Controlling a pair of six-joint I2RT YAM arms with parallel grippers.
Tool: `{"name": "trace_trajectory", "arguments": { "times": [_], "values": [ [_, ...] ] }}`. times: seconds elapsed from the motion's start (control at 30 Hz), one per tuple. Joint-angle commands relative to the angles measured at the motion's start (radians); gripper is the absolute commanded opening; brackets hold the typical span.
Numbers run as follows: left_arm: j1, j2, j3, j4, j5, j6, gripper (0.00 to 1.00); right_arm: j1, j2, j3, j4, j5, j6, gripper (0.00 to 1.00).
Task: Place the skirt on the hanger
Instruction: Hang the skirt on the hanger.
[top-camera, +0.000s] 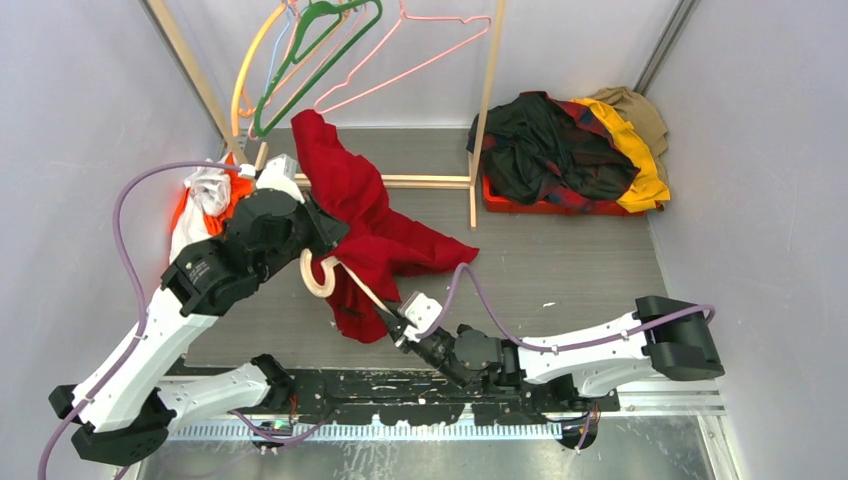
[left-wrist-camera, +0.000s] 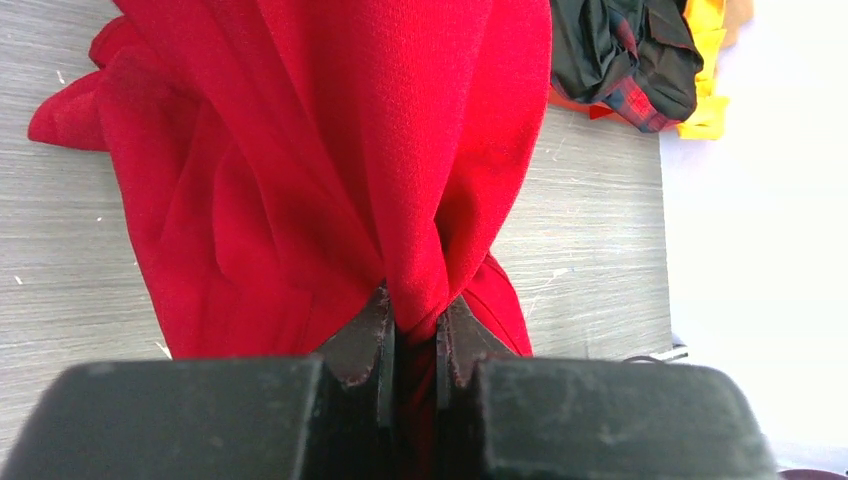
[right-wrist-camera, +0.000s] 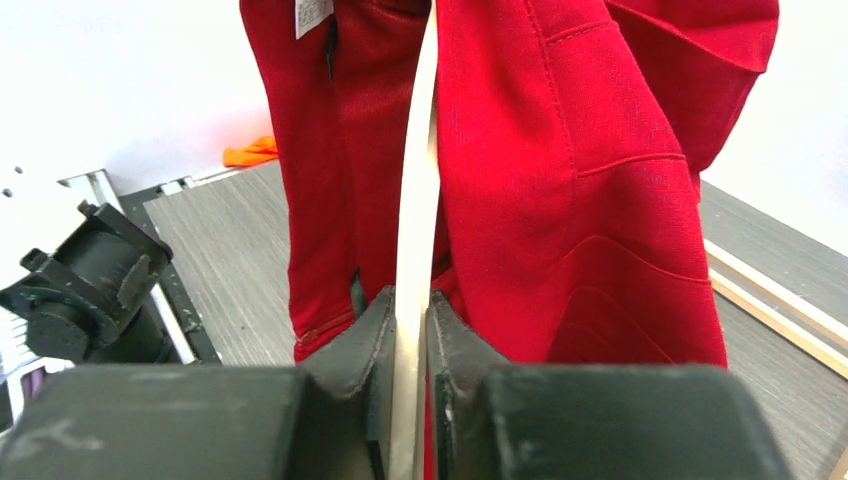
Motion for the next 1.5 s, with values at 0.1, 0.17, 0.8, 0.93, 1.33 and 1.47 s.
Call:
{"name": "trace_trajectory", "arguments": {
  "times": [0.1, 0.17, 0.8, 0.93, 1.33, 1.47],
  "values": [
    [-0.034, 0.004, 0.060, -0.042, 0.128, 0.084, 0.00, -0.013, -0.183, 0.128, -0.178, -0.092, 0.133, 0.39],
    [-0.034, 0.004, 0.075, -0.048, 0.128, 0.088, 0.00, -0.015, -0.256, 0.116, -0.279, -0.104, 0.177, 0.42],
    [-0.034, 0.094, 0.252, -0.042, 0.129, 0.130, 0.00, 0.031, -0.296, 0.010, -0.672, -0.165, 0.504, 0.36],
    [-0.033, 0.103, 0.290, -0.031, 0.130, 0.136, 0.00, 0.034, -0.331, -0.074, -0.581, -0.160, 0.531, 0.39],
    [-0.034, 0.124, 0.335, 0.012, 0.162, 0.126, 0.00, 0.038, -0.238, -0.101, -0.404, -0.084, 0.492, 0.44],
    [-0.035, 0.122, 0.345, 0.020, 0.181, 0.120, 0.00, 0.038, -0.192, -0.084, -0.368, 0.017, 0.473, 0.44]
  ]
}}
